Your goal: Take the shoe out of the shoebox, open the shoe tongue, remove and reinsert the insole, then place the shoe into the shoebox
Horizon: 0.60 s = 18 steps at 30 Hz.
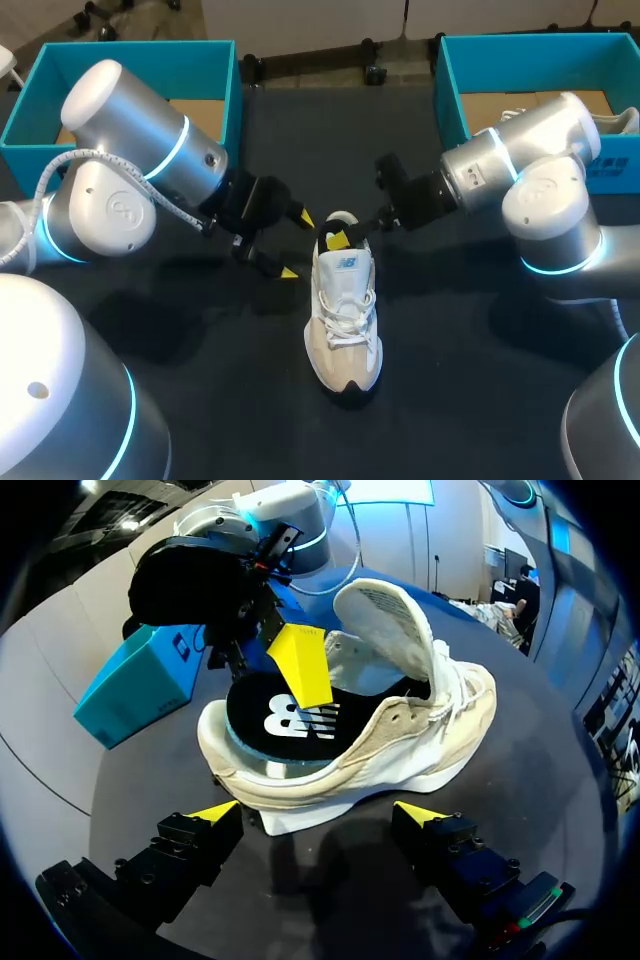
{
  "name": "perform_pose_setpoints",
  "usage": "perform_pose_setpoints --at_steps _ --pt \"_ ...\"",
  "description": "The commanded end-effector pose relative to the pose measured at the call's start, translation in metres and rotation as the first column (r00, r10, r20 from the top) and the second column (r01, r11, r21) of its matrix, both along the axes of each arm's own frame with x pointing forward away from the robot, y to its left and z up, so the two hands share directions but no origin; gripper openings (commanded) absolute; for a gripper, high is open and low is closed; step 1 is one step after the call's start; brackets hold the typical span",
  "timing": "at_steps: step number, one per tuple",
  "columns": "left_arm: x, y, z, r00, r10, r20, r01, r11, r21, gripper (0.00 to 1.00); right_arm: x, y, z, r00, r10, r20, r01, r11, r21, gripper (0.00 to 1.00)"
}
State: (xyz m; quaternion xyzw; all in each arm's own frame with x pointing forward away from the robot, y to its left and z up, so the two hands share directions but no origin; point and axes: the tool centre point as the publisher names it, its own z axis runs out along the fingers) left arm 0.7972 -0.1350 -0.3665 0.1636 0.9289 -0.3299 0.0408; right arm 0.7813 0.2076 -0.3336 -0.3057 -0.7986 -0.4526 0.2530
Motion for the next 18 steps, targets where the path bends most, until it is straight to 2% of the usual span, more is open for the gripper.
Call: perform_pose_setpoints --at_steps 1,2,3,7,15,18 --pt "-0.001 0.001 0.0 1.0 0.001 0.001 -0.001 1.0 0.0 1.0 0.006 0.002 -0.002 1.0 0.008 -0.001 -0.008 1.0 -0.006 0.17" --pt "-0.001 0.001 0.0 1.0 0.002 0.001 -0.002 1.0 0.0 1.0 0.007 0.001 -0.003 1.0 0.008 -0.001 -0.008 1.0 -0.006 0.04" --pt "-0.001 0.001 0.0 1.0 0.003 0.001 -0.003 1.0 0.001 1.0 0.009 0.001 -0.004 1.0 0.009 -0.001 -0.009 1.0 -0.006 0.0" --pt "-0.002 0.002 -0.001 1.0 0.004 -0.001 -0.004 1.0 0.003 1.0 0.01 0.002 -0.012 0.999 0.025 -0.026 -0.026 1.0 -0.011 0.0" --pt "-0.002 0.002 -0.002 1.0 0.009 -0.002 -0.009 1.0 -0.001 1.0 -0.012 0.002 -0.03 0.995 0.019 -0.101 -0.022 0.999 -0.026 0.0" --pt "-0.002 0.002 -0.003 1.0 0.007 -0.005 -0.007 1.0 0.001 1.0 -0.014 0.002 -0.031 0.994 0.015 -0.107 -0.018 1.0 -0.025 0.0"
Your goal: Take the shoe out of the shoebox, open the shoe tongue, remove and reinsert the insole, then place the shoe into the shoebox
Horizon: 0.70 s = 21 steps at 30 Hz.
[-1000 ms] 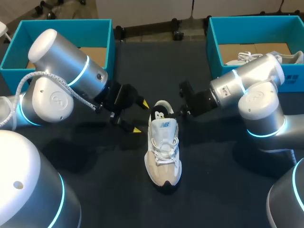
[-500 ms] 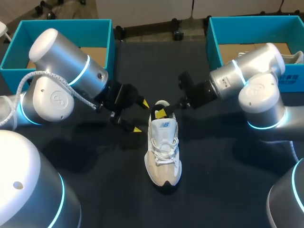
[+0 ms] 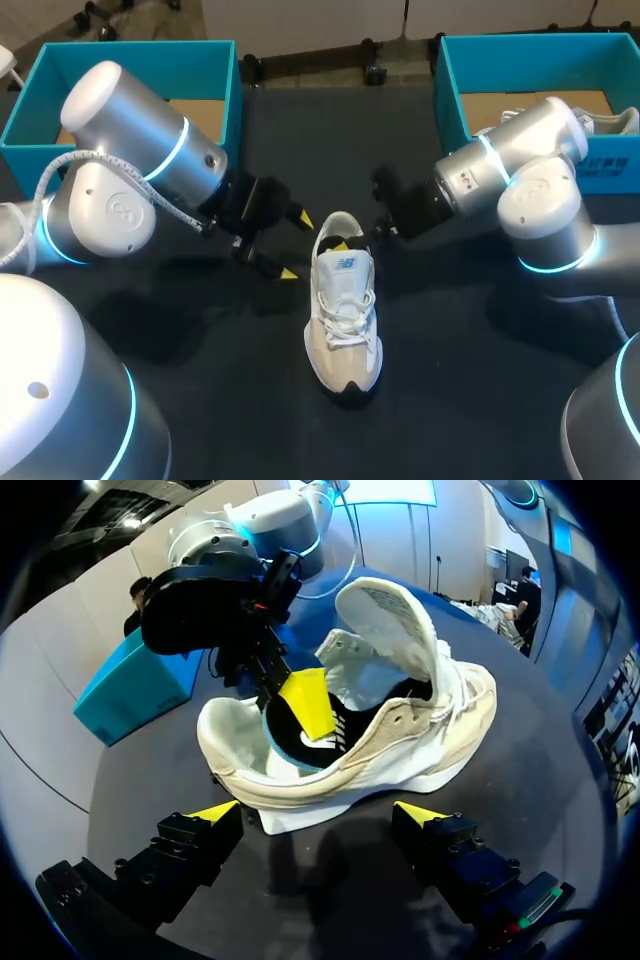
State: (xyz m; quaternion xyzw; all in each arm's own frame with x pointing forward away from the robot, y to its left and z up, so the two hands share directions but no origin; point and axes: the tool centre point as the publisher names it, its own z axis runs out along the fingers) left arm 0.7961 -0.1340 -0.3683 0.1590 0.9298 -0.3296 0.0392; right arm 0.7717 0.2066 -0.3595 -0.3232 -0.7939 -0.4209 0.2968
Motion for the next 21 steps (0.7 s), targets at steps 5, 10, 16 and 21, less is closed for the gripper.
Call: perform_pose_setpoints --at_steps 5,10,16,21 --pt "0.0 0.001 -0.001 1.0 -0.005 0.001 0.005 1.0 0.0 1.0 -0.002 0.003 0.002 1.0 -0.018 0.022 0.018 1.0 -0.009 0.26" --pt "0.002 0.001 0.0 1.0 -0.007 0.006 0.007 1.0 -0.002 1.0 0.0 0.003 0.011 0.999 -0.021 0.047 0.022 1.0 -0.016 0.34" --pt "0.001 0.002 -0.001 1.0 -0.008 0.004 0.008 1.0 -0.003 1.0 0.002 0.005 0.018 0.997 -0.021 0.071 0.022 0.999 -0.024 0.39" --pt "0.001 0.002 -0.001 1.0 -0.009 0.005 0.009 1.0 -0.005 1.0 0.004 0.007 0.024 0.996 -0.015 0.092 0.018 0.999 -0.033 0.43"
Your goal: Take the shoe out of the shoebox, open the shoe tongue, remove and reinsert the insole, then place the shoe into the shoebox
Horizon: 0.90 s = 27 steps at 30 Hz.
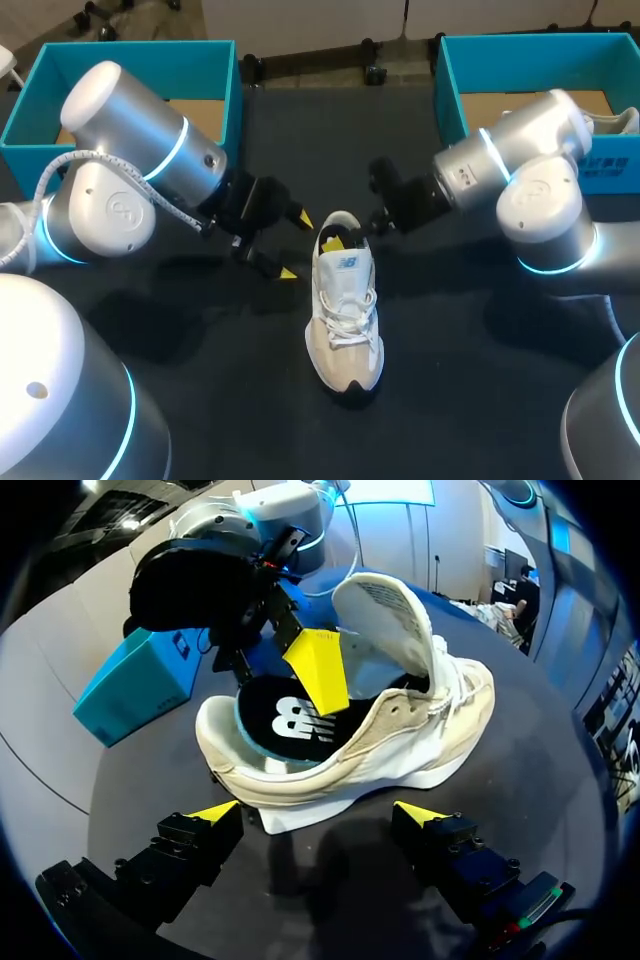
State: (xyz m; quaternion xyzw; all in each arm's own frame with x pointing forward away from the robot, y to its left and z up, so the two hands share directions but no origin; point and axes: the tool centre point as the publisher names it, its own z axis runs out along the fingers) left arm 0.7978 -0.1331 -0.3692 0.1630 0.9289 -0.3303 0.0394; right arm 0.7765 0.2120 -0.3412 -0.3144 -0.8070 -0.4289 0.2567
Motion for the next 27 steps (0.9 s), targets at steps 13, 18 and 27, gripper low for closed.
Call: perform_pose_setpoints --at_steps 13,18,27 --pt "0.003 0.003 0.004 1.0 -0.009 0.013 0.009 1.0 -0.003 1.0 0.007 -0.001 0.026 0.996 -0.017 0.086 0.02 0.999 -0.028 0.49" --pt "0.004 0.004 0.005 1.0 -0.013 0.013 0.013 1.0 -0.001 1.0 0.012 -0.001 0.03 0.995 -0.018 0.102 0.021 0.999 -0.028 0.5" --pt "0.007 0.008 0.012 0.999 -0.027 0.017 0.027 1.0 0.011 1.0 0.024 -0.005 0.041 0.985 -0.063 0.16 0.064 0.998 -0.002 0.57"
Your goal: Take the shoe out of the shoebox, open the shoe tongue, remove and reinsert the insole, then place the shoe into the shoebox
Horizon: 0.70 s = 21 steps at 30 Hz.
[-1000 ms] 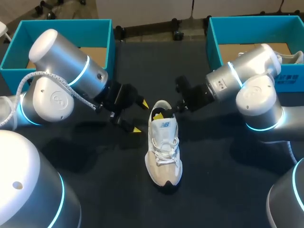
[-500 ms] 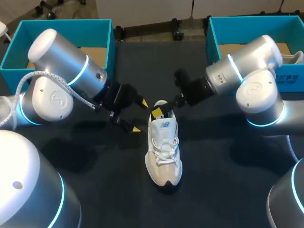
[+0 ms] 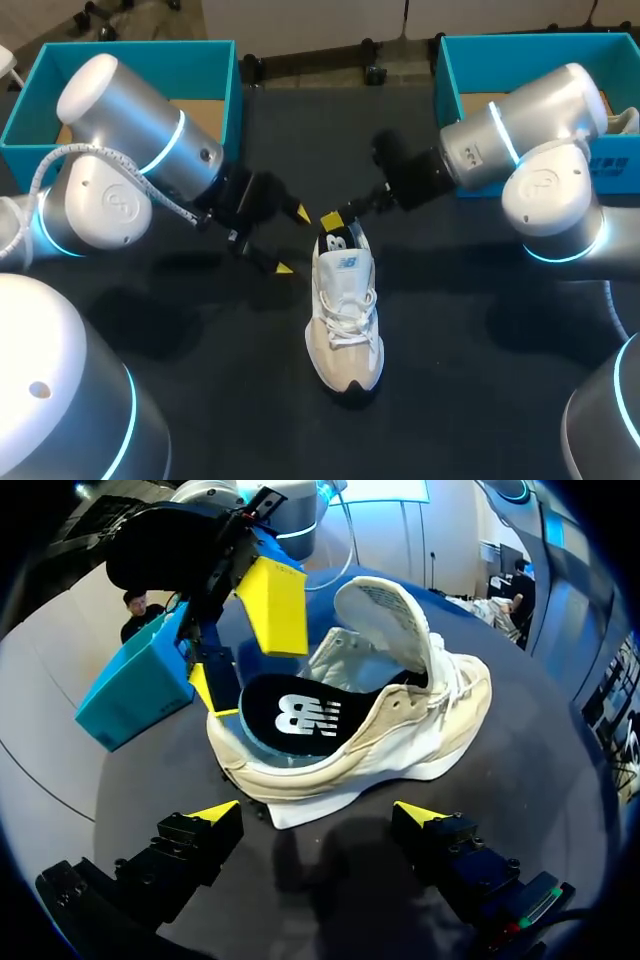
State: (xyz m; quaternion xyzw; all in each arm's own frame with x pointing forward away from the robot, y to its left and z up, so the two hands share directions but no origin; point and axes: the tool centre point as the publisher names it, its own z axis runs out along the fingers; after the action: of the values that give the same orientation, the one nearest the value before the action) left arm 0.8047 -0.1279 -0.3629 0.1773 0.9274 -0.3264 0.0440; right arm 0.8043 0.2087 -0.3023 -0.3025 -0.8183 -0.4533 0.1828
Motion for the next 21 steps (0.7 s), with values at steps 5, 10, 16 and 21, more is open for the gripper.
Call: perform_pose_setpoints --at_steps 5,10,16,21 --pt "0.0 0.009 0.013 1.0 -0.01 -0.01 0.01 1.0 0.017 1.0 0.001 -0.004 0.006 0.995 -0.091 0.029 0.091 0.996 0.015 0.4" --pt "0.004 0.018 0.026 1.0 -0.002 -0.014 0.003 1.0 0.021 1.0 -0.001 -0.011 0.006 0.983 -0.177 0.042 0.177 0.984 0.014 0.0" --pt "0.008 0.028 0.042 1.0 -0.018 -0.008 0.018 0.999 0.033 1.0 -0.005 -0.015 0.01 0.946 -0.323 0.031 0.323 0.934 -0.155 0.0" --pt "0.009 0.04 0.056 1.0 -0.029 -0.005 0.029 0.999 0.046 1.0 -0.005 -0.015 0.01 0.946 -0.323 0.031 0.323 0.934 -0.155 0.0"
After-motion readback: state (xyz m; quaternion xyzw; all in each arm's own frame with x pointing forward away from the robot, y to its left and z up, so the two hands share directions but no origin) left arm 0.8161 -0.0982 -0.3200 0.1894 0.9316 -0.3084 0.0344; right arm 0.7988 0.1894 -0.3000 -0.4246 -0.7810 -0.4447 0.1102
